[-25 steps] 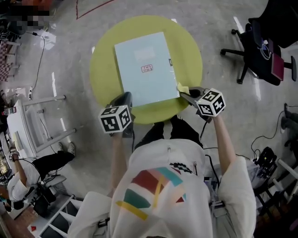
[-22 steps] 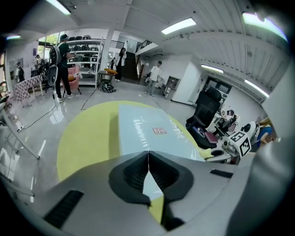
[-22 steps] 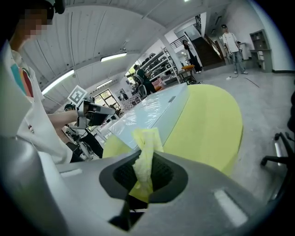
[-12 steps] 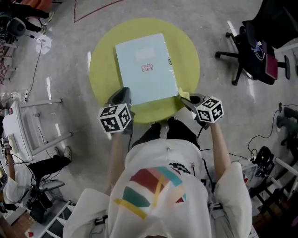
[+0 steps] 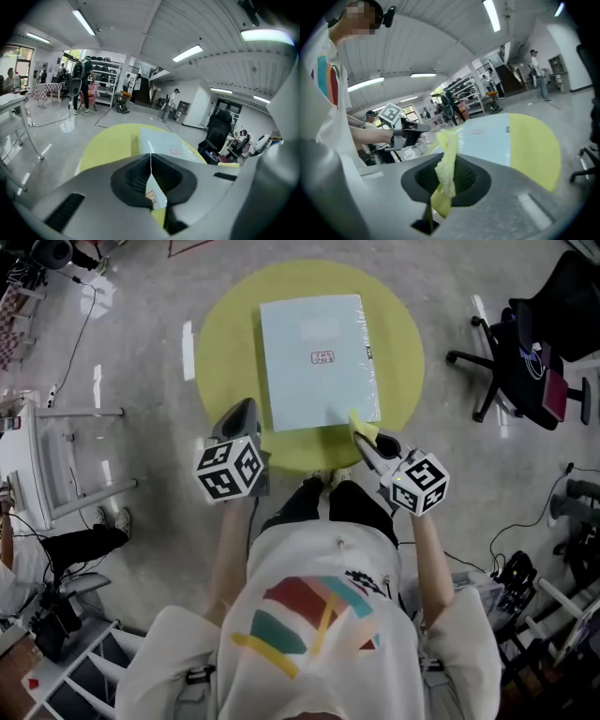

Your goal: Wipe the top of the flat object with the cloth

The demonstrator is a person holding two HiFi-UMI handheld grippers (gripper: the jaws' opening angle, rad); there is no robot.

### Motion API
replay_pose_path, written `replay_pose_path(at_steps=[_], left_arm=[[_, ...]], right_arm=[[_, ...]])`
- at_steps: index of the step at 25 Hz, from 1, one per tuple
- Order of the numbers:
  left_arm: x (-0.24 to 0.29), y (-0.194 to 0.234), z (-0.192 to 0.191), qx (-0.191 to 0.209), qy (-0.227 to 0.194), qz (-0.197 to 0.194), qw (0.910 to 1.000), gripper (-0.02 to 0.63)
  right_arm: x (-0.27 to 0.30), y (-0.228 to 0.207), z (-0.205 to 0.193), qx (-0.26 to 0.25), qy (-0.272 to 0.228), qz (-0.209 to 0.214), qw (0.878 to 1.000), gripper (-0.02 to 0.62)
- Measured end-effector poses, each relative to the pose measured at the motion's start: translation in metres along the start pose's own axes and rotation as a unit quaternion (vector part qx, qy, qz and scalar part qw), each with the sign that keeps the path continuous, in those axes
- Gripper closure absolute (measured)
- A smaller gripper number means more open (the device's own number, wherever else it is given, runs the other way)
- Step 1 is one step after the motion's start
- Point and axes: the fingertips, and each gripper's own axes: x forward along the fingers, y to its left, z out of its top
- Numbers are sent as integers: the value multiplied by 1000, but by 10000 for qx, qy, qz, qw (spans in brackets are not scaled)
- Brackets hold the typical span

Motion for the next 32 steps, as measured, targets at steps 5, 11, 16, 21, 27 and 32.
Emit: replay_pose_path(at_steps=[5,11,16,21,27,32], left_arm=[[-40,19,-19,-237,73,355,9991,590],[-87,42,-54,-576,5,897,9943,589],[-131,67,-73,-1084,-249,1433,9834,590],[-138,64,-82,-1121,-269,1429,9830,590],[-128,42,-82,-1030,-196,1155,9878,590],[-113,21,-79,-902,-119,963,9912,590]], right_arm=[[78,93,-25,-713,504,1245,9884,569],[149,111,-38,-2237,620,579,9710,569],[167,111,-56,-2457,900,543,9636,569],[164,102,-52,-2493,777,424,9644,569],[142,83,-45,-2366,653,60,9694,569],[107,50,-49,-2261,581,-411,9715,569]])
